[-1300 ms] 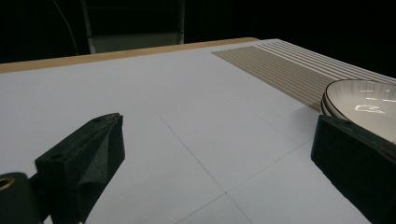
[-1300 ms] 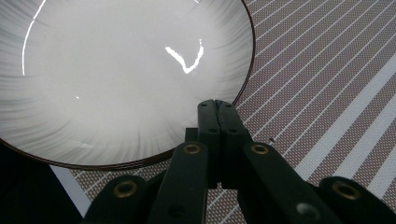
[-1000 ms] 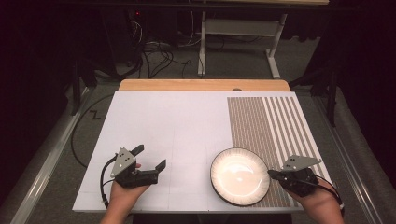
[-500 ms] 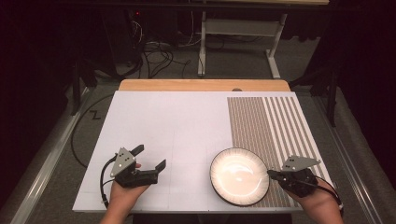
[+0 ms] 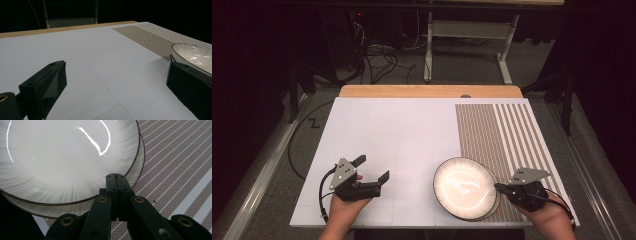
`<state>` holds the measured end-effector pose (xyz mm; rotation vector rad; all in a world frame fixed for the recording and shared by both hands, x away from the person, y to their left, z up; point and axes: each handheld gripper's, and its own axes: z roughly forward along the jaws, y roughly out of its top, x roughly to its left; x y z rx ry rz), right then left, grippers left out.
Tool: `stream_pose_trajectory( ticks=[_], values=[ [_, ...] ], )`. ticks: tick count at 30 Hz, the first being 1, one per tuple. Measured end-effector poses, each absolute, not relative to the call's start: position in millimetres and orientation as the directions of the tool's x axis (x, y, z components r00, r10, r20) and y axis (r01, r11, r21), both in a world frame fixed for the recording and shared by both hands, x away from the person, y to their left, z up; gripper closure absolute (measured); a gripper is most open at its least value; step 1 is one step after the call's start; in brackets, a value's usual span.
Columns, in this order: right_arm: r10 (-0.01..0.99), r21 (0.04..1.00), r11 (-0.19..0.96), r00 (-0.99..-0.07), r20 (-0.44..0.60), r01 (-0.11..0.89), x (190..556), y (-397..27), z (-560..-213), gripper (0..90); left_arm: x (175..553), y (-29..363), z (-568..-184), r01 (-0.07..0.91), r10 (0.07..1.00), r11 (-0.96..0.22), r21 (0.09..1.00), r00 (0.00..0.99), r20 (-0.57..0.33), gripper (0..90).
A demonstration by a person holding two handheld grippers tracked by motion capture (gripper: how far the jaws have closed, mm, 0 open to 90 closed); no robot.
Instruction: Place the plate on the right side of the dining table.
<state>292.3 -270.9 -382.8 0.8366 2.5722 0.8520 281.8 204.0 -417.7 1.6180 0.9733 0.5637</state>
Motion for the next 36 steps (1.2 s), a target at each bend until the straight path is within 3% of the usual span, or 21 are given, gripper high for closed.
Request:
stream_pose_trajectory(
  ticks=[36],
  values=[
    [0.563,0.617,0.673,-0.823,-0.072,0.406,292.4,-242.9,-394.5,90.0,280.4,203.9,-416.0,0.286,0.823,-0.046,0.957,0.554,-0.126,3.6]
  ],
)
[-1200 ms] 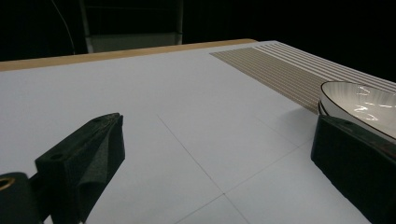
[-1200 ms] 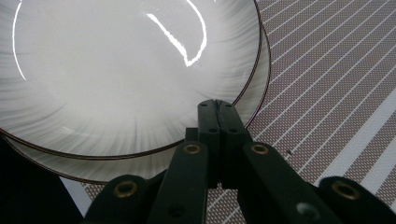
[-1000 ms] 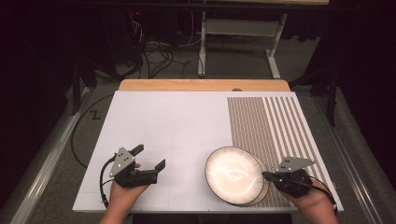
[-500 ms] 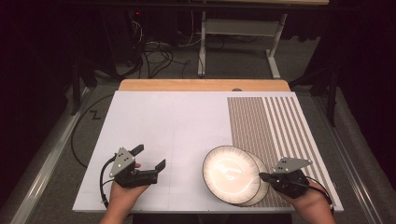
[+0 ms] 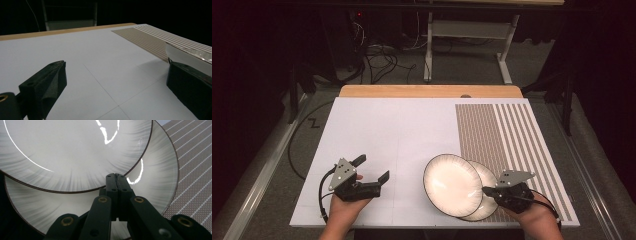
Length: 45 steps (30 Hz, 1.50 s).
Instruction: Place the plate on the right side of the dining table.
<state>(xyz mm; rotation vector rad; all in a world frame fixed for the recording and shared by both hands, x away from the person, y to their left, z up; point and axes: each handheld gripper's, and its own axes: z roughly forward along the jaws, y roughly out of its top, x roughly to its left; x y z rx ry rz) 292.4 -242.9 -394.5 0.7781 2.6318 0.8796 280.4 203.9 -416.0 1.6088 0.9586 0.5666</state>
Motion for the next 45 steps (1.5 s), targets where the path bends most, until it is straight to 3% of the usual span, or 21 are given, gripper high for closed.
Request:
stream_pose_trajectory(
  ticks=[16,45],
  values=[
    [0.557,0.619,0.676,-0.827,-0.073,0.401,292.9,-239.5,-395.8,90.0,280.8,205.2,-412.8,0.323,0.809,-0.001,0.947,0.557,-0.189,3.8],
    [0.566,0.626,0.663,-0.822,-0.059,0.411,293.2,-239.9,-396.0,90.0,308.1,200.4,-387.0,0.624,0.706,0.038,0.78,0.535,-0.463,0.8]
  ],
)
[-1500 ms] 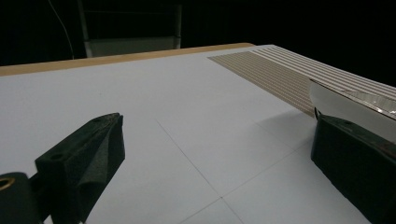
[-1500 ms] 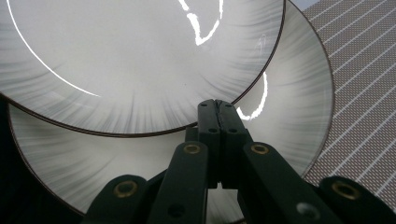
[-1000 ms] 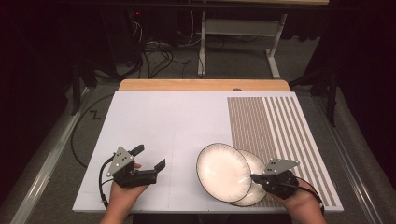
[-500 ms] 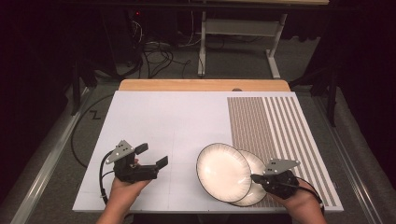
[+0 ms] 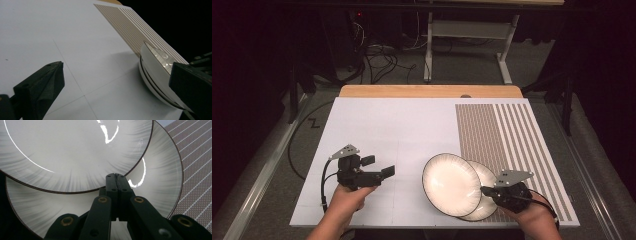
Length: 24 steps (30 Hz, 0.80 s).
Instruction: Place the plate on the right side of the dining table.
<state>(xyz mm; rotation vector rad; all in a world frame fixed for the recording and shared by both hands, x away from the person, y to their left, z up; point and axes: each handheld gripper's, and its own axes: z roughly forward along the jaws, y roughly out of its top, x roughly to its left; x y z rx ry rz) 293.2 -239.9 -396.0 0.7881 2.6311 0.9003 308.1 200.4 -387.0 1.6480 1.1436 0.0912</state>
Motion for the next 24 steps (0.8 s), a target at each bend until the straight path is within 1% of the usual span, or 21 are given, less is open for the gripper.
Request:
stream_pose_trajectory(
  ticks=[3,8,10,24],
  values=[
    [0.566,0.626,0.663,-0.822,-0.059,0.411,293.3,-240.0,-396.0,90.0,310.3,198.5,-386.2,0.664,0.677,0.052,0.746,0.525,-0.515,0.8],
    [0.565,0.626,0.664,-0.823,-0.063,0.409,293.3,-239.9,-395.9,90.0,313.1,197.0,-386.5,0.699,0.654,0.063,0.713,0.51,-0.558,0.8],
    [0.566,0.626,0.662,-0.822,-0.06,0.411,293.3,-239.9,-395.9,90.0,315.9,196.0,-387.2,0.726,0.634,0.07,0.684,0.497,-0.592,0.8],
    [0.566,0.625,0.665,-0.822,-0.064,0.409,293.2,-239.8,-395.8,90.0,325.2,177.6,-393.6,0.819,0.584,0.032,0.574,0.451,-0.675,0.8]
  ],
)
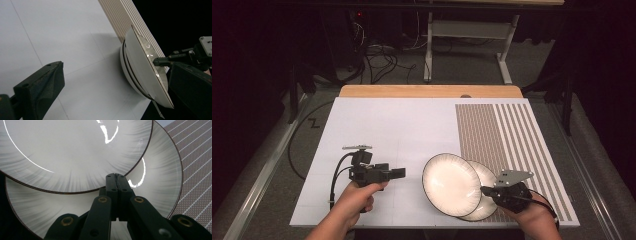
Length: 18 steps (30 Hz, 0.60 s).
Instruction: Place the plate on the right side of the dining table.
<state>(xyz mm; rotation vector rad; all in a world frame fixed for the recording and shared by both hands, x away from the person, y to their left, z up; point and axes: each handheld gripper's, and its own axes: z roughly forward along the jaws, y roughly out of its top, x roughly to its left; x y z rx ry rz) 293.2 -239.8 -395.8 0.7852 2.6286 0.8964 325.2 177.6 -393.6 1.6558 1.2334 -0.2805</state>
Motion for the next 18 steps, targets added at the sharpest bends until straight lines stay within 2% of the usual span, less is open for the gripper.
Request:
stream_pose_trajectory(
  ticks=[18],
  values=[
    [0.565,0.624,0.667,-0.822,-0.066,0.408,293.1,-239.6,-395.7,90.0,335.1,137.1,-401.7,0.891,0.518,-0.058,0.451,0.413,-0.749,0.8]
  ],
)
